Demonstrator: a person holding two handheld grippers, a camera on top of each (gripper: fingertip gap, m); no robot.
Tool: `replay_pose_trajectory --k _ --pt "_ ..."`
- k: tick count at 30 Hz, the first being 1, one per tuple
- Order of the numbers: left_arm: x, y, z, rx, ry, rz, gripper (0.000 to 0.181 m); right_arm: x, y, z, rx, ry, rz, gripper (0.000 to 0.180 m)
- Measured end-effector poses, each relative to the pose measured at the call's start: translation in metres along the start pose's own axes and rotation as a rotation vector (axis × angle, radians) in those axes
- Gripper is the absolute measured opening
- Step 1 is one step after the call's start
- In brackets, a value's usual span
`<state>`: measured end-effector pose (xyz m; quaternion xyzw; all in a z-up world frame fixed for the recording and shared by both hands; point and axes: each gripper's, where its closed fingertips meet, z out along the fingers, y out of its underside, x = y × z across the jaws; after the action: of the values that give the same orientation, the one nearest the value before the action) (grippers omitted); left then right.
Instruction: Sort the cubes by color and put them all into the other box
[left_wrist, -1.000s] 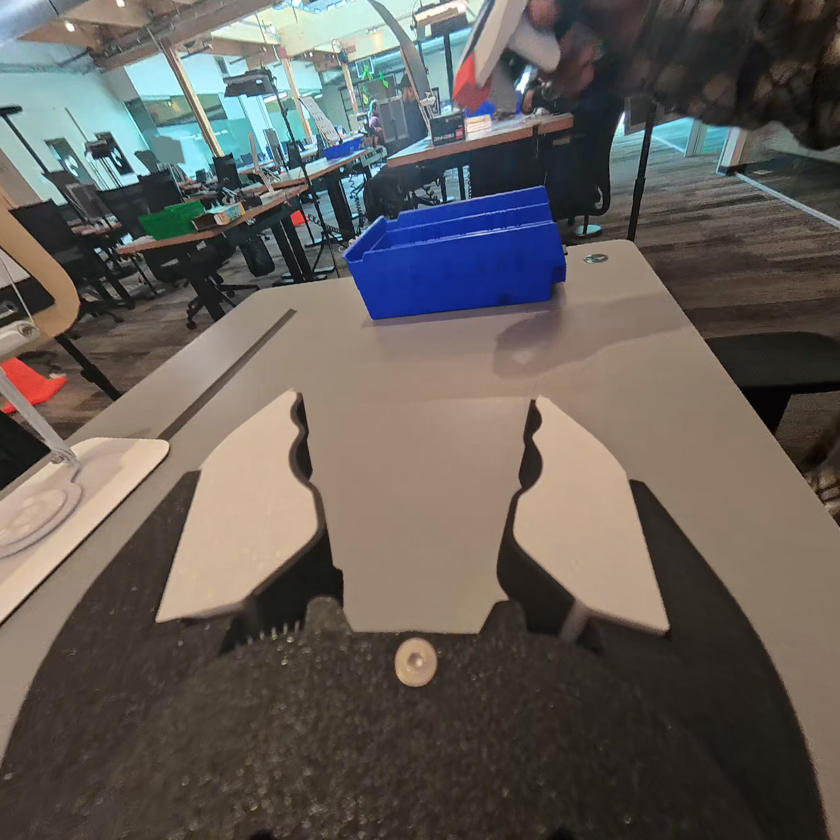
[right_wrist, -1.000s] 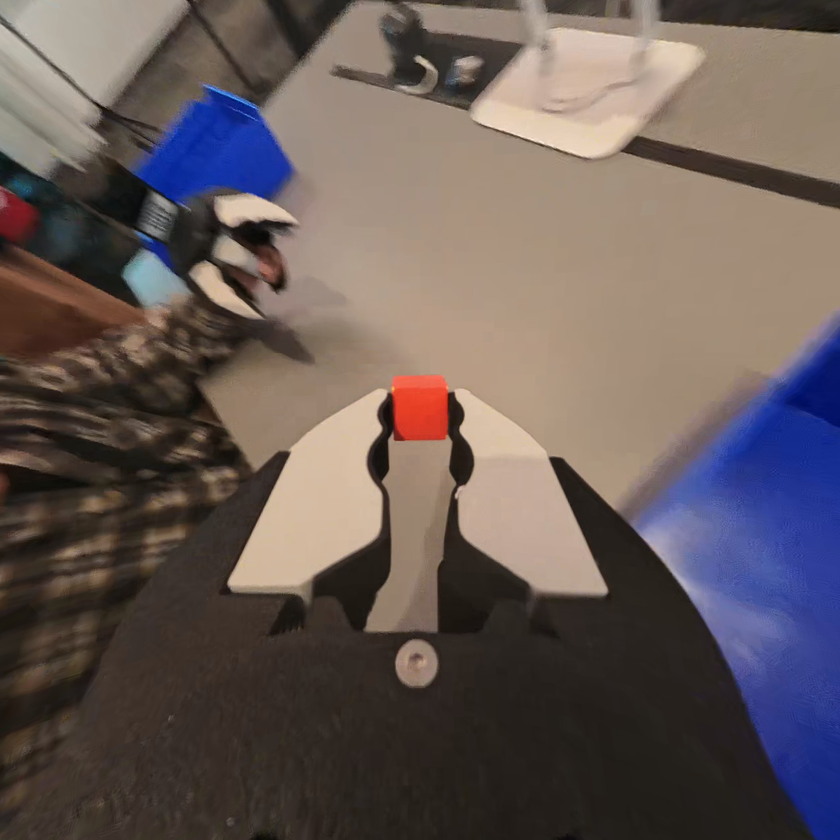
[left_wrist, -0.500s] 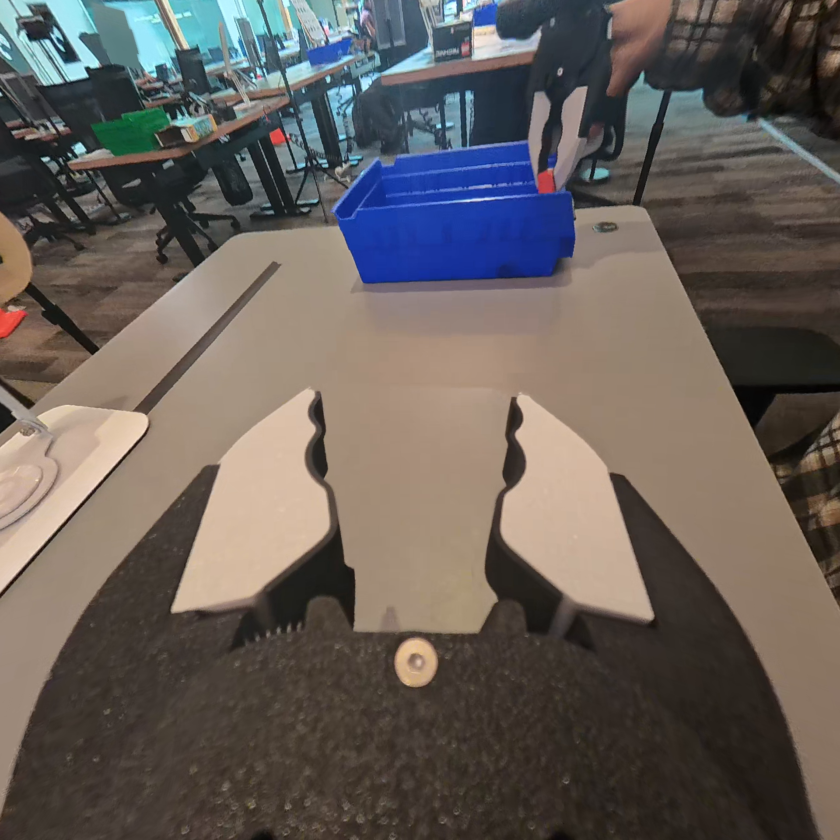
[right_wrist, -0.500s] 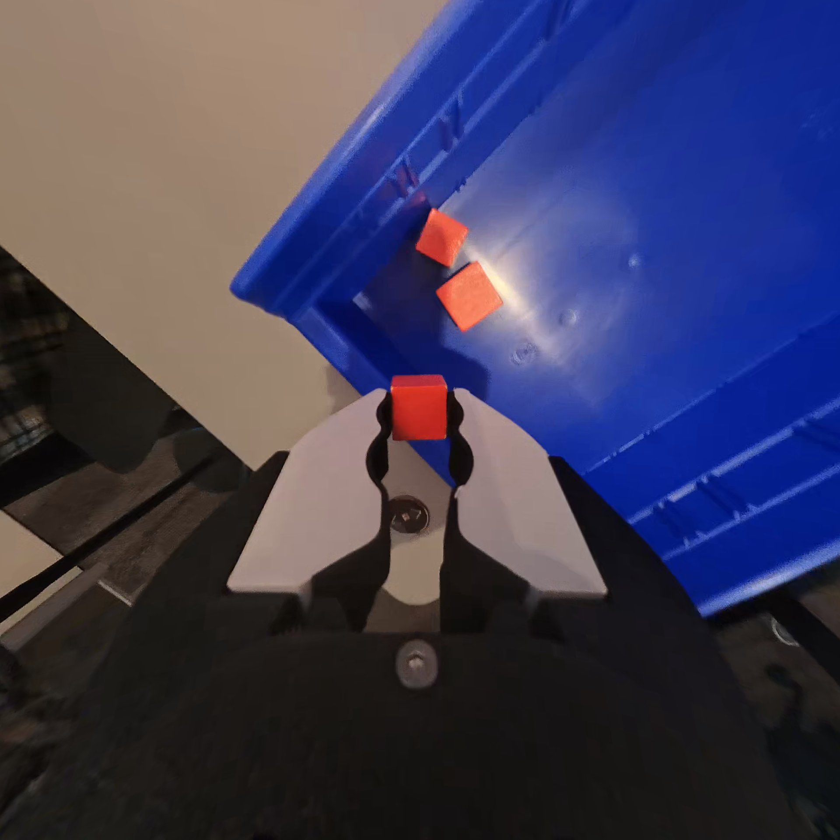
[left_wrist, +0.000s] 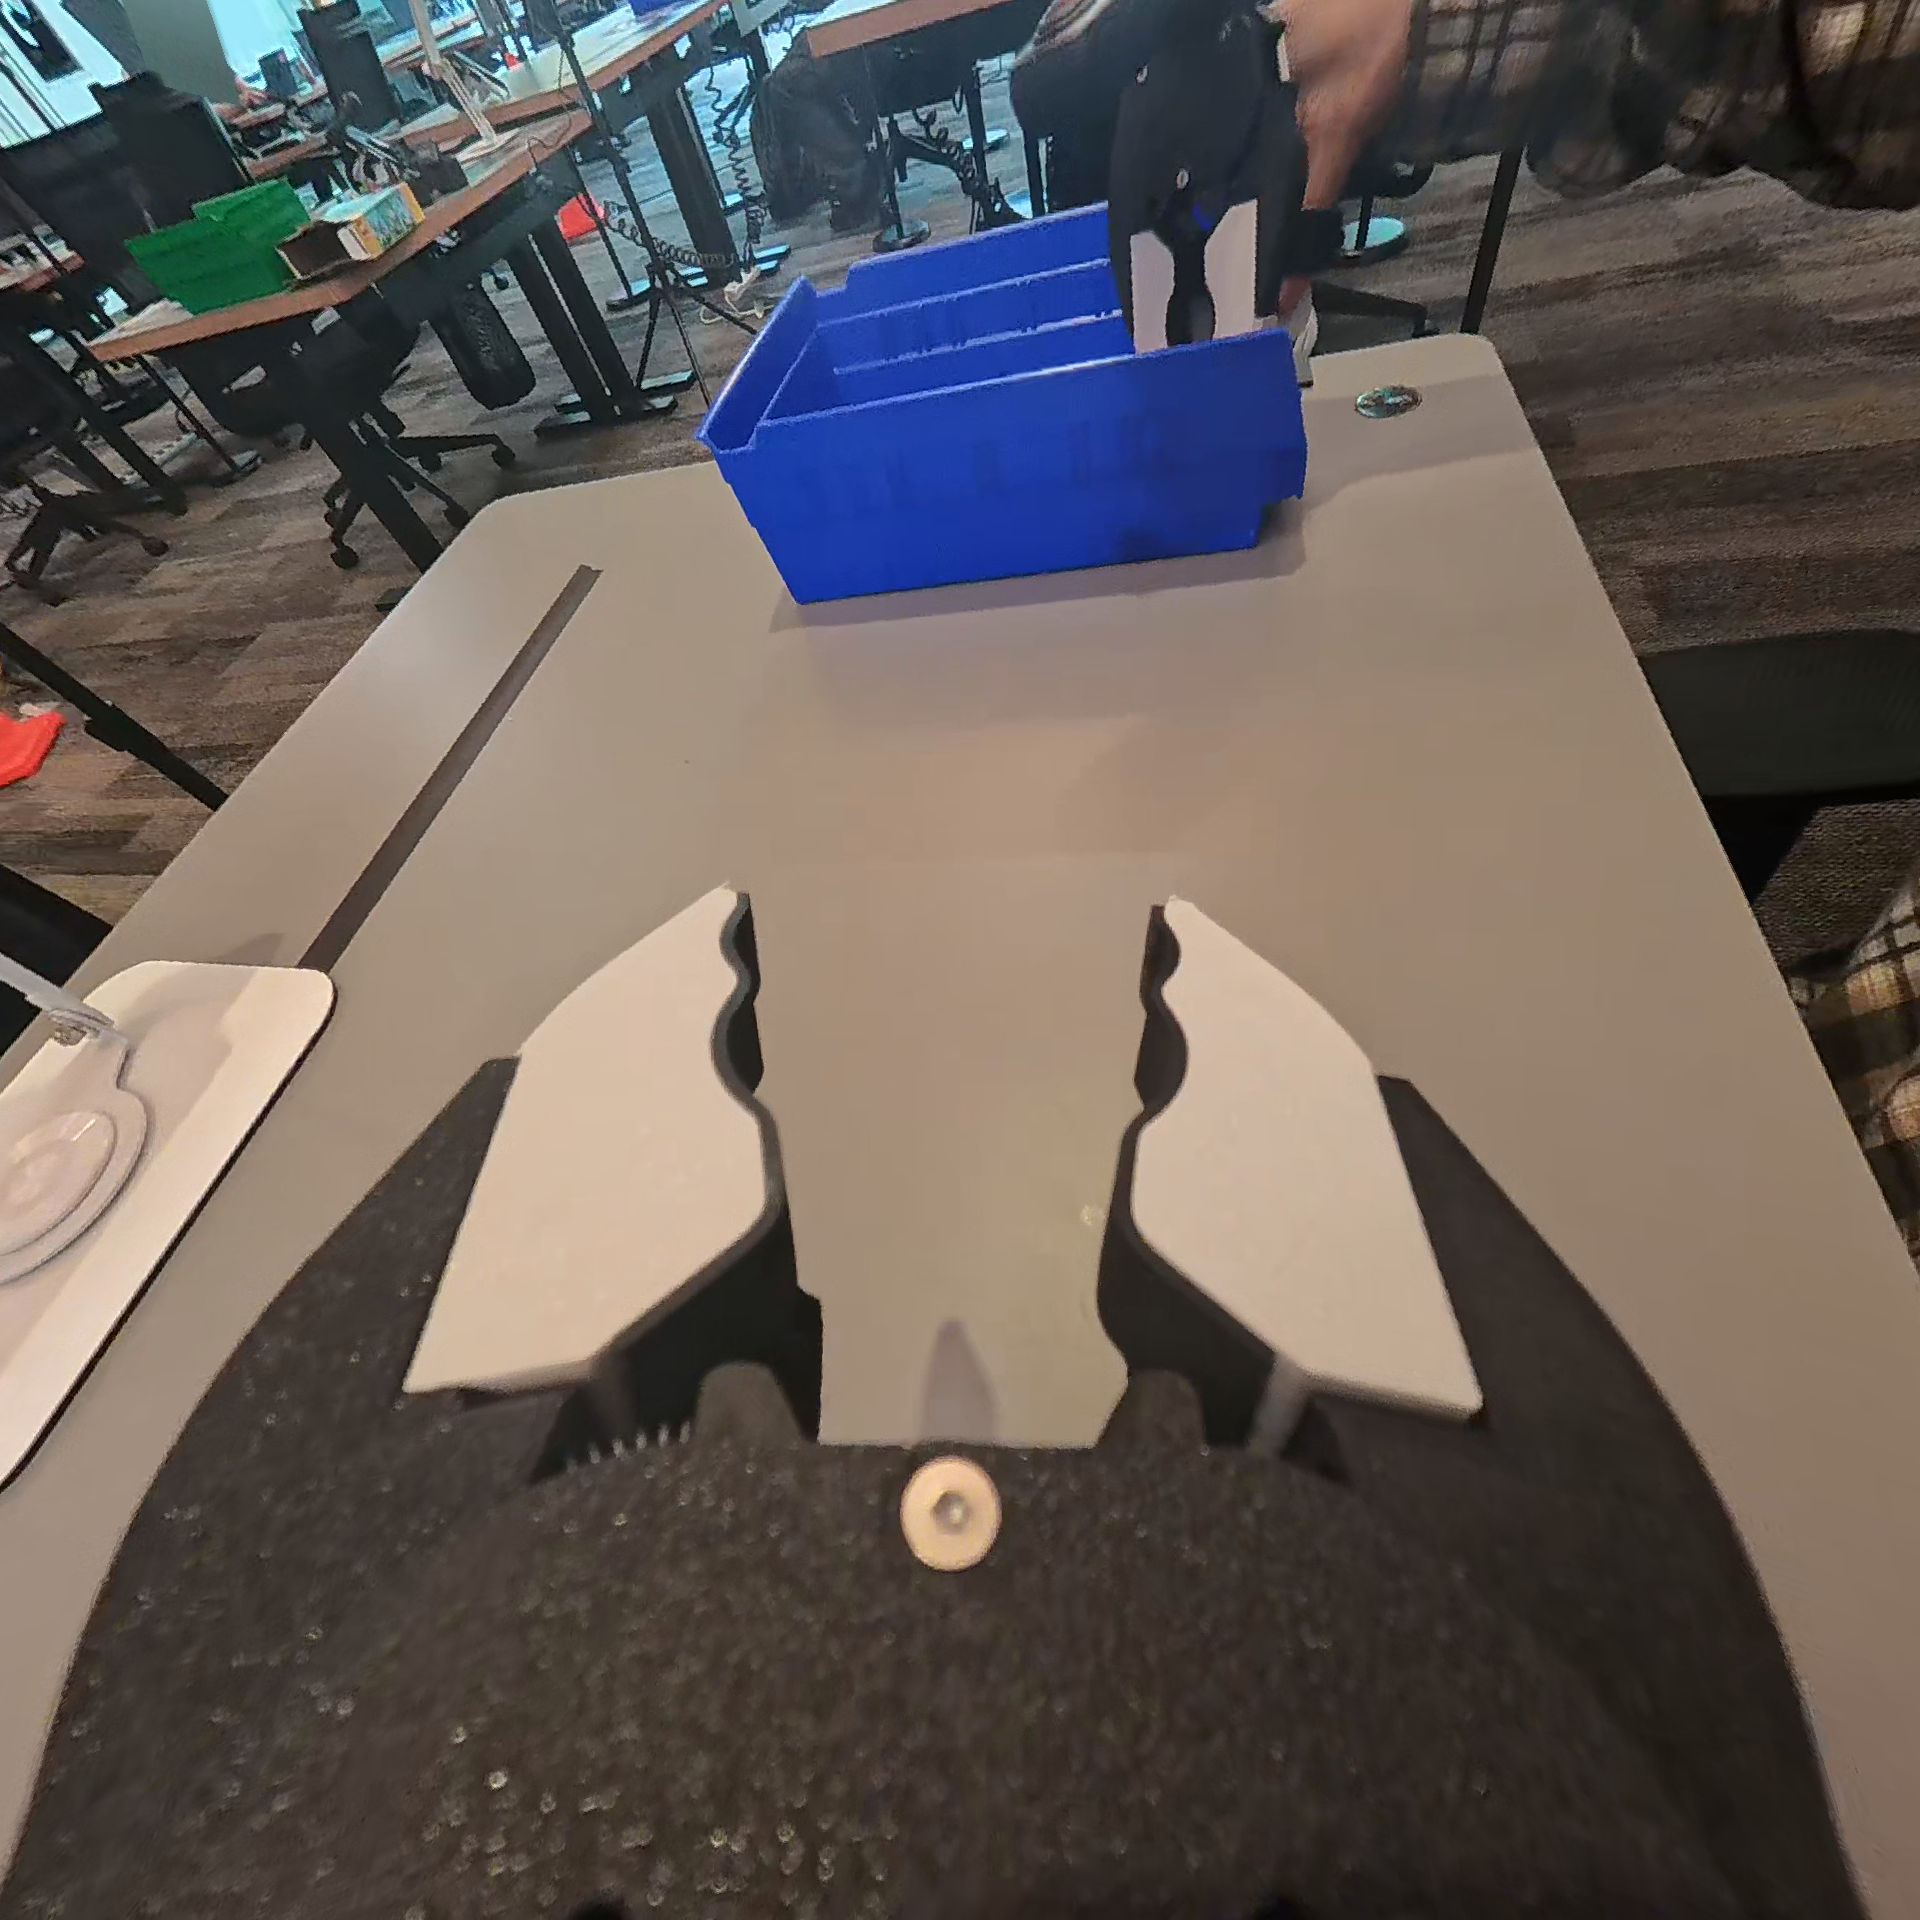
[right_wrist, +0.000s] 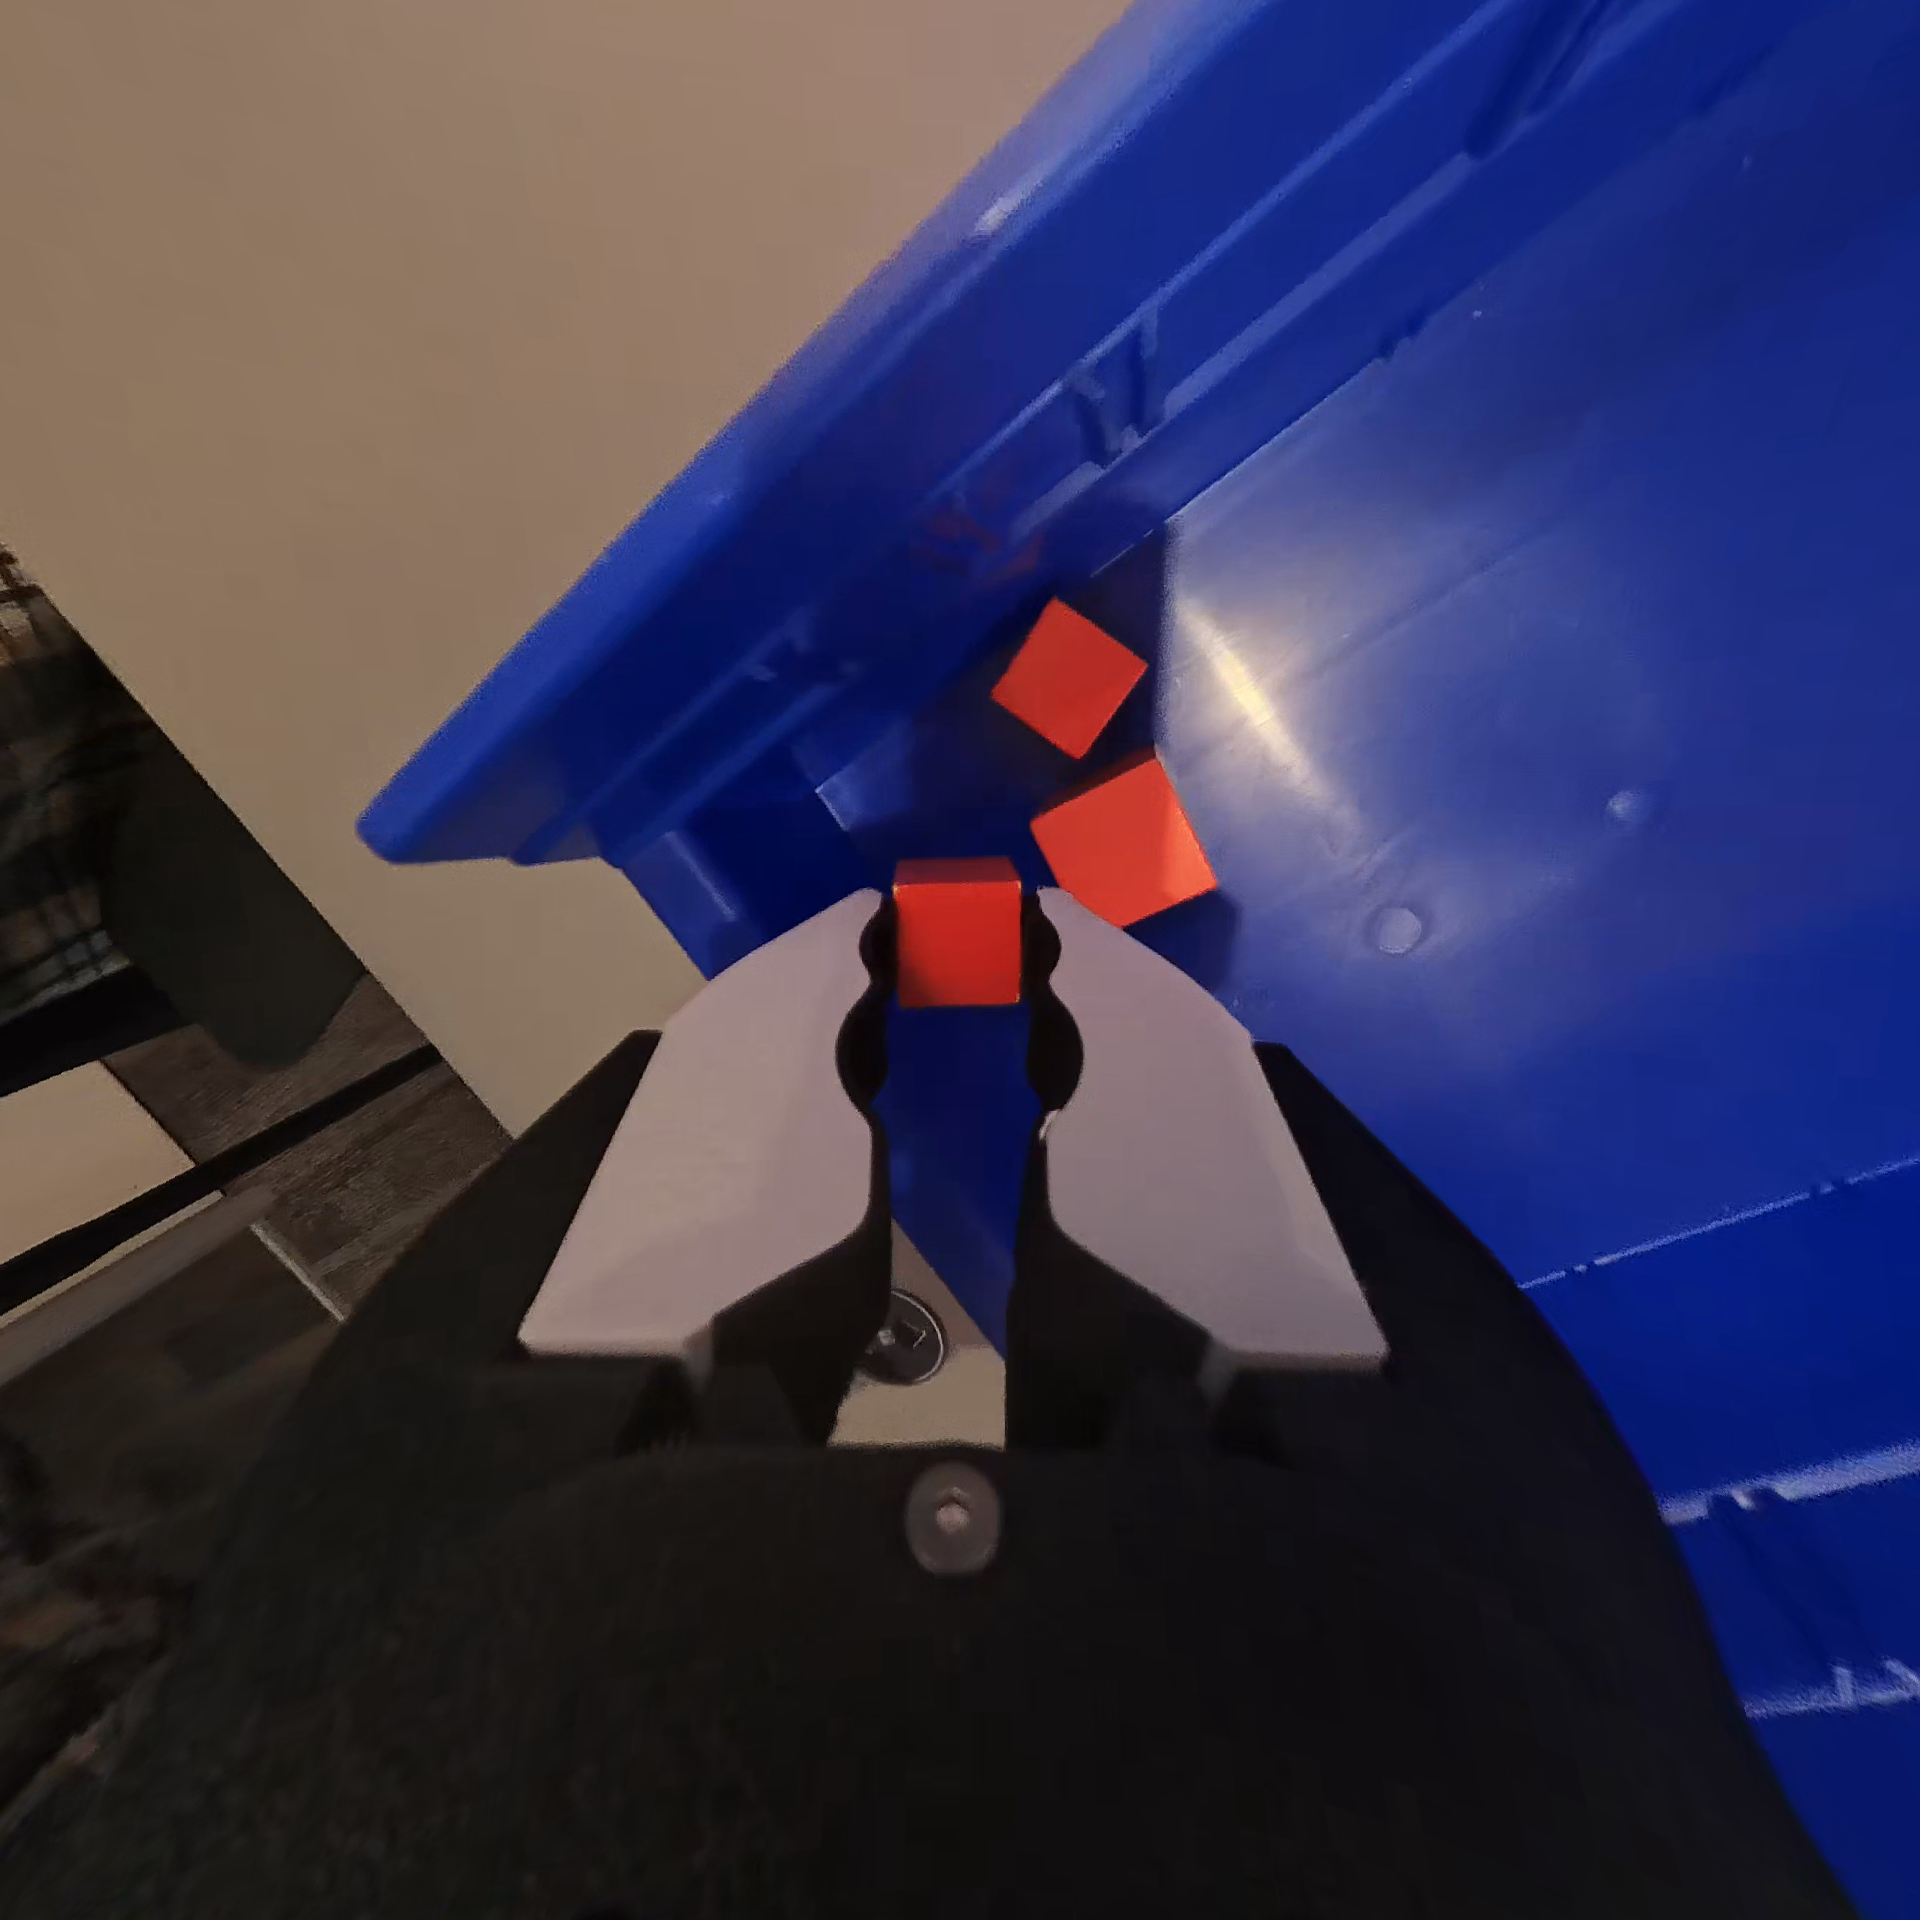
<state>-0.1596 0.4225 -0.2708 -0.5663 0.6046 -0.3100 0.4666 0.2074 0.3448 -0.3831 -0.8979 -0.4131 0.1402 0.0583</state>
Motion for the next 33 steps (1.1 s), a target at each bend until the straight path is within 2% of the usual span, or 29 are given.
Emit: replay_pose_trajectory --k 3,6,11,15,17,21,23,27,30,33 --pt "0.001 0.003 0.001 -0.007 0.002 0.004 0.071 -0.001 -0.001 0.003 0.004 -0.017 0.018 0.023" --pt "0.001 0.003 -0.001 0.001 0.000 0.005 0.071 -0.003 -0.004 -0.003 0.035 -0.026 0.026 0.032" --pt "-0.009 0.003 -0.014 0.035 -0.042 -0.002 0.069 -0.001 -0.011 -0.045 0.086 0.065 0.033 0.032" --pt "-0.026 0.011 -0.026 0.059 -0.093 -0.021 0.069 -0.011 -0.046 -0.115 0.284 0.177 0.048 0.037" --pt "-0.038 0.019 -0.031 0.066 -0.124 -0.033 0.069 -0.023 -0.072 -0.147 0.404 0.248 0.039 0.046" --pt "-0.062 0.035 -0.041 0.113 -0.190 -0.101 0.069 -0.060 -0.139 -0.179 0.699 0.333 -0.026 0.057" --pt "-0.069 0.038 -0.046 0.160 -0.225 -0.138 0.068 -0.078 -0.174 -0.174 0.854 0.321 -0.051 0.064" --pt "-0.074 0.042 -0.053 0.234 -0.271 -0.193 0.067 -0.105 -0.243 -0.137 1.140 0.171 -0.037 0.077" --pt "-0.072 0.043 -0.053 0.244 -0.265 -0.223 0.068 -0.104 -0.290 -0.097 1.263 0.080 0.002 0.085" --pt "-0.070 0.048 -0.051 0.220 -0.275 -0.222 0.069 -0.090 -0.328 -0.056 1.318 0.076 0.031 0.088"
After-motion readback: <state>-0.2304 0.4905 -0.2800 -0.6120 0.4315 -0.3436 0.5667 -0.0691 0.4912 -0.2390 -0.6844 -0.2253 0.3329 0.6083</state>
